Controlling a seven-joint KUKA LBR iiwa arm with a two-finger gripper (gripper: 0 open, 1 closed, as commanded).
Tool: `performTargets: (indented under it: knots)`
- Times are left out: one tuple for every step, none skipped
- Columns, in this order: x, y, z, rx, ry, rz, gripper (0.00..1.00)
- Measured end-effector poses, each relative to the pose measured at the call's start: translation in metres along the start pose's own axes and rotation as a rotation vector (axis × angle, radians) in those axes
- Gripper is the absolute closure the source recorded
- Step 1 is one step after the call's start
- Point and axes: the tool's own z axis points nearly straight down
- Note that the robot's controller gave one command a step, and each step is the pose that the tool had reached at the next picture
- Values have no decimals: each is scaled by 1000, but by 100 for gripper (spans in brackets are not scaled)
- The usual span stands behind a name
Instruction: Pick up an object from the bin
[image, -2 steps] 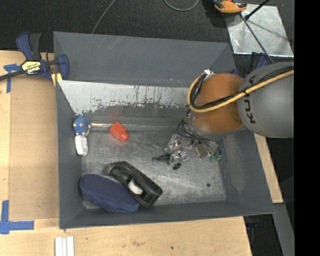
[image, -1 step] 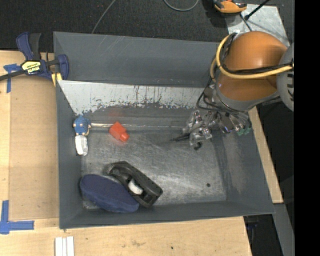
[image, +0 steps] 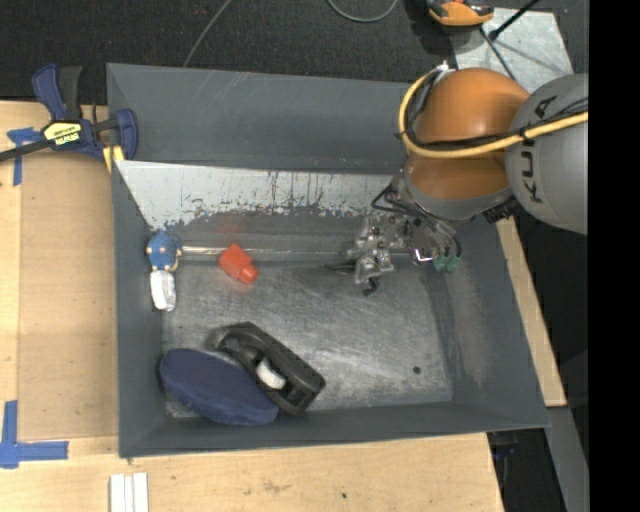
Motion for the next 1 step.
performTargets:
  knots:
    - [-7, -14, -95, 3, -10, -25, 100]
